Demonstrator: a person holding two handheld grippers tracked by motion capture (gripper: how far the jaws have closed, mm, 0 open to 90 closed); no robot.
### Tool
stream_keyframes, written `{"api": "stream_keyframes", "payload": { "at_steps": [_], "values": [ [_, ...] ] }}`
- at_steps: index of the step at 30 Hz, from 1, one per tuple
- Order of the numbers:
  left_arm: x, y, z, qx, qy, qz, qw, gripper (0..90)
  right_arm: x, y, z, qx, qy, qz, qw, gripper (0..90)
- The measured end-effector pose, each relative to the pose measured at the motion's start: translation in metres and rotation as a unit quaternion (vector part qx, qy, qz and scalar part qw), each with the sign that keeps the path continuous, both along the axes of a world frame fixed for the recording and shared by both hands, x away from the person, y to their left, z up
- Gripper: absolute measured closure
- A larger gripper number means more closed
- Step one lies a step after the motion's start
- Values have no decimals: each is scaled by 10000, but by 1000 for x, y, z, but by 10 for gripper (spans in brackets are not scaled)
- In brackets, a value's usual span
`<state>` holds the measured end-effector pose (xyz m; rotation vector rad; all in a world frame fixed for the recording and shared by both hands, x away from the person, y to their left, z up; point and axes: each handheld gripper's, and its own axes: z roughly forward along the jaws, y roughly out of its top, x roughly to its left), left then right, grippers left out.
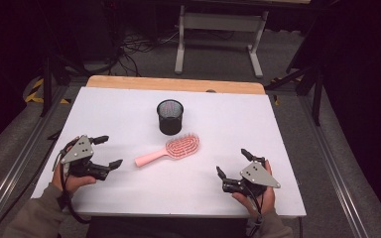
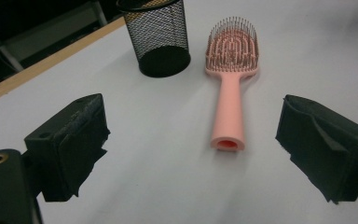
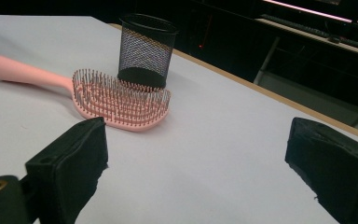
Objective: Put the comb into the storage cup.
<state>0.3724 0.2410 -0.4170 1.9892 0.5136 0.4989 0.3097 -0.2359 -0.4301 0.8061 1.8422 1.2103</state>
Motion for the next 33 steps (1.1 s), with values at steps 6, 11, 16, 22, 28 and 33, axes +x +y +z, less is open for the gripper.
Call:
{"api": "stream_keyframes", "payload": {
  "at_steps": [6,11,16,22,28,33],
  "values": [
    [22,-22,2,361,433,-295,9980,103,1,-1,-1,12,45,-10,10000,63],
    [44,-47,4,751,819,-572,9922,128,1,0,-2,-12,81,8,10000,63],
    [61,-70,5,1261,1086,-730,9833,138,2,-1,-4,-3,140,22,9999,63],
    [76,-94,5,1847,1262,-729,9719,137,2,-2,-4,8,146,21,9999,64],
    [84,-115,1,2261,1568,-915,9570,165,2,-1,-4,5,176,65,9998,64],
    [91,-129,-2,2568,1740,-908,9463,178,3,-1,-5,12,209,78,9998,64]
  ]
}}
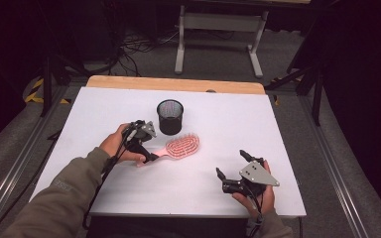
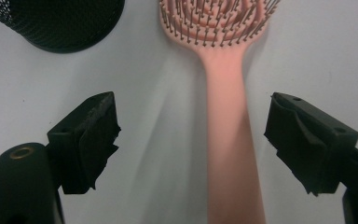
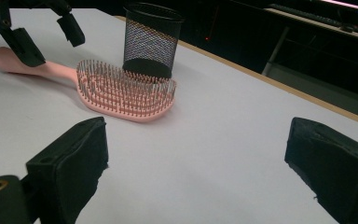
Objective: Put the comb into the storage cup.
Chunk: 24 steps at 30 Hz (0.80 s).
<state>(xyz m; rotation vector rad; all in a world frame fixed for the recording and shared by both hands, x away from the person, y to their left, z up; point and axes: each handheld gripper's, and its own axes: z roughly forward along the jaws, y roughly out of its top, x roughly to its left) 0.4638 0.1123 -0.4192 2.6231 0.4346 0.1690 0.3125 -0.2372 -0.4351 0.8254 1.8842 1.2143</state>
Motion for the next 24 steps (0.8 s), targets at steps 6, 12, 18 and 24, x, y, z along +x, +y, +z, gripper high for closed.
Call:
{"api": "stream_keyframes", "payload": {
  "at_steps": [6,12,18,24],
  "values": [
    [7,-16,-4,346,160,7,9993,174,0,-1,0,8,9,16,10000,65],
    [12,-34,-5,626,253,8,9977,250,0,-1,0,33,23,23,10000,67],
    [17,-44,-10,848,426,89,9954,306,1,-2,-1,45,40,-13,10000,70],
    [23,-49,-9,921,649,90,9936,326,2,-4,-1,60,64,-51,9999,75]
  ]
}}
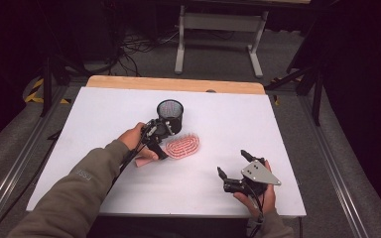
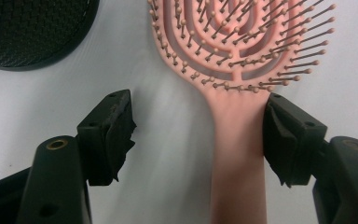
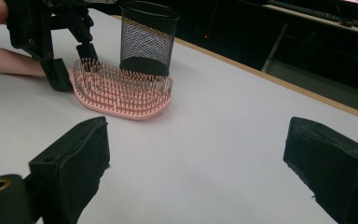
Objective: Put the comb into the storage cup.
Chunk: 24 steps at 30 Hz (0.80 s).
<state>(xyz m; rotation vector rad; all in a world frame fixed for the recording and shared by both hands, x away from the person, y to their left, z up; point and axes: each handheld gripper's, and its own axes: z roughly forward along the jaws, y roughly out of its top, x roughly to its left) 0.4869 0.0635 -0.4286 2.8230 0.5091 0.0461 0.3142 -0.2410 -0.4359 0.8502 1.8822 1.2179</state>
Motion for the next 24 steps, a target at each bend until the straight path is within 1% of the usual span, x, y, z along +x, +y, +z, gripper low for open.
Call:
{"api": "stream_keyframes", "payload": {
  "at_steps": [1,2,4,5,6,7,9,10,13,14,16,17,18,20,22,24],
  "values": [
    [0,0,0,0,0,0,10000,339,0,0,0,1,5,1,10000,74],
    [0,-2,2,113,36,-52,9999,354,0,0,0,1,8,6,10000,75],
    [0,-3,2,147,56,-70,9999,406,0,1,0,-26,20,9,10000,75],
    [-1,-5,4,226,71,-133,9996,439,0,1,0,-34,25,25,10000,74],
    [-1,-5,4,226,71,-133,9996,478,0,1,0,-49,49,21,10000,74],
    [-2,-6,5,241,73,-163,9996,478,0,1,0,-49,49,21,10000,74],
    [-2,-8,6,340,85,-234,9991,573,0,2,-1,-76,67,31,9999,75],
    [-3,-9,7,361,93,-238,9990,660,1,2,-1,-89,72,26,9999,75],
    [-3,-10,7,373,104,-223,9990,677,0,1,-1,-74,54,12,10000,77],
    [-2,-9,7,357,85,-215,9991,693,0,1,-1,-66,51,12,10000,77],
    [-3,-8,7,364,66,-234,9990,694,0,1,-1,-72,47,7,10000,77],
    [-4,-8,7,317,22,-225,9992,695,0,1,-1,-55,47,10,10000,77],
    [-4,-8,7,347,-1,-259,9991,696,0,1,-1,-58,51,8,10000,77],
    [-6,-7,7,308,-72,-271,9991,697,0,1,-1,-61,49,3,10000,77],
    [-8,-5,6,214,-148,-278,9993,698,0,1,-1,-64,47,1,10000,77],
    [-11,-3,6,150,-314,-256,9991,698,0,1,0,-65,30,7,10000,78]
  ]
}}
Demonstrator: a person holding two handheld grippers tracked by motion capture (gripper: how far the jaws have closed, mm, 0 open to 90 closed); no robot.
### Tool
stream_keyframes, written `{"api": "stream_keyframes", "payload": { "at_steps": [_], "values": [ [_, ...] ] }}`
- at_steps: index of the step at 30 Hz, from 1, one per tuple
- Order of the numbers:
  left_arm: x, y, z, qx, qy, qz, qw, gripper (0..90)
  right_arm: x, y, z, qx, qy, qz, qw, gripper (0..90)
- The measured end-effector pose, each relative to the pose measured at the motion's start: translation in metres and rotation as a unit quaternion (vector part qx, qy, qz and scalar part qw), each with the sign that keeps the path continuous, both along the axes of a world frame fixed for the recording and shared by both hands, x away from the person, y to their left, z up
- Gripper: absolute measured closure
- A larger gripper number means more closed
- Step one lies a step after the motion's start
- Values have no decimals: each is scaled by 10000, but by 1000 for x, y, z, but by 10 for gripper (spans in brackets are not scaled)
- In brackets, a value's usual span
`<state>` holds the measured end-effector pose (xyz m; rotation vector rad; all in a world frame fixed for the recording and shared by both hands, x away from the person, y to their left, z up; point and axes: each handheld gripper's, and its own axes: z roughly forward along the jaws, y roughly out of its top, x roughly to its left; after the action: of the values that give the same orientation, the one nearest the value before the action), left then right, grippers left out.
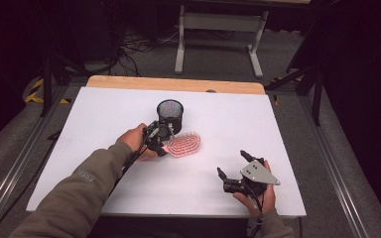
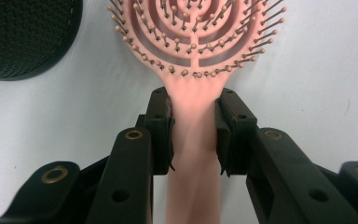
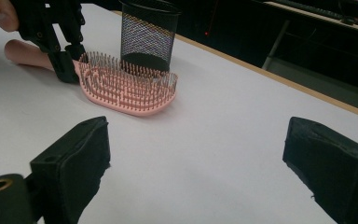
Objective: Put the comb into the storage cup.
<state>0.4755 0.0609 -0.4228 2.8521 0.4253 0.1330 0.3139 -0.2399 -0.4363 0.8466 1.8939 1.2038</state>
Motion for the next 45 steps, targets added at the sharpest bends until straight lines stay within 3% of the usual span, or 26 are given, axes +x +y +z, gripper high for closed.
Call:
{"api": "stream_keyframes", "payload": {
  "at_steps": [3,4,5,6,8,13,16,20,22,24,25,26,29,30,31,32,33,36,41,42,43,45],
  "values": [
    [-5,4,1,-157,-240,51,9996,699,0,0,0,3,-5,-7,10000,78],
    [-8,7,1,-306,-418,105,9986,699,0,0,0,9,-11,-15,10000,78],
    [-8,7,1,-306,-418,105,9986,699,0,0,0,10,-13,-17,10000,78],
    [-10,10,2,-409,-640,131,9970,699,0,0,0,10,-13,-17,10000,78],
    [-13,16,4,-675,-827,210,9941,700,0,0,0,8,-22,-32,10000,78],
    [-25,23,7,-981,-1188,203,9879,700,0,-1,0,24,-45,-32,10000,77],
    [-35,28,8,-1227,-1330,209,9833,700,-1,-1,1,29,-69,-37,10000,77],
    [-41,34,10,-1365,-1442,152,9800,700,-1,0,1,32,-83,-50,9999,77],
    [-49,38,11,-1508,-1631,94,9750,700,-1,0,1,36,-92,-61,9999,77],
    [-53,40,10,-1582,-1757,98,9716,700,-1,0,1,29,-96,-60,9999,78],
    [-53,40,10,-1582,-1757,98,9716,700,-1,-1,1,32,-93,-61,9999,77],
    [-57,43,10,-1685,-1861,140,9679,700,-1,-1,1,35,-91,-55,9999,77],
    [-62,48,10,-1882,-1965,171,9621,700,-1,-1,1,29,-103,-52,9999,77],
    [-62,48,10,-1882,-1965,171,9621,700,-1,-1,1,29,-103,-52,9999,77],
    [-65,51,9,-1994,-2014,197,9588,700,-1,-1,1,37,-101,-54,9999,78],
    [-67,53,9,-2043,-2021,226,9576,700,-1,-1,1,33,-97,-60,9999,77],
    [-68,56,9,-2148,-2095,222,9537,700,-1,-1,1,33,-94,-55,9999,77],
    [-71,60,10,-2294,-2150,233,9490,700,-1,0,0,36,-83,-32,10000,77],
    [-72,66,7,-2444,-2139,208,9456,700,-1,0,0,13,-90,-24,10000,77],
    [-73,66,7,-2473,-2206,233,9432,700,-1,0,0,9,-91,-23,10000,77],
    [-73,66,7,-2473,-2206,233,9432,700,-1,0,0,9,-91,-23,10000,77],
    [-74,69,7,-2597,-2210,258,9397,700,-1,0,0,1,-93,-10,10000,77]
  ]
}}
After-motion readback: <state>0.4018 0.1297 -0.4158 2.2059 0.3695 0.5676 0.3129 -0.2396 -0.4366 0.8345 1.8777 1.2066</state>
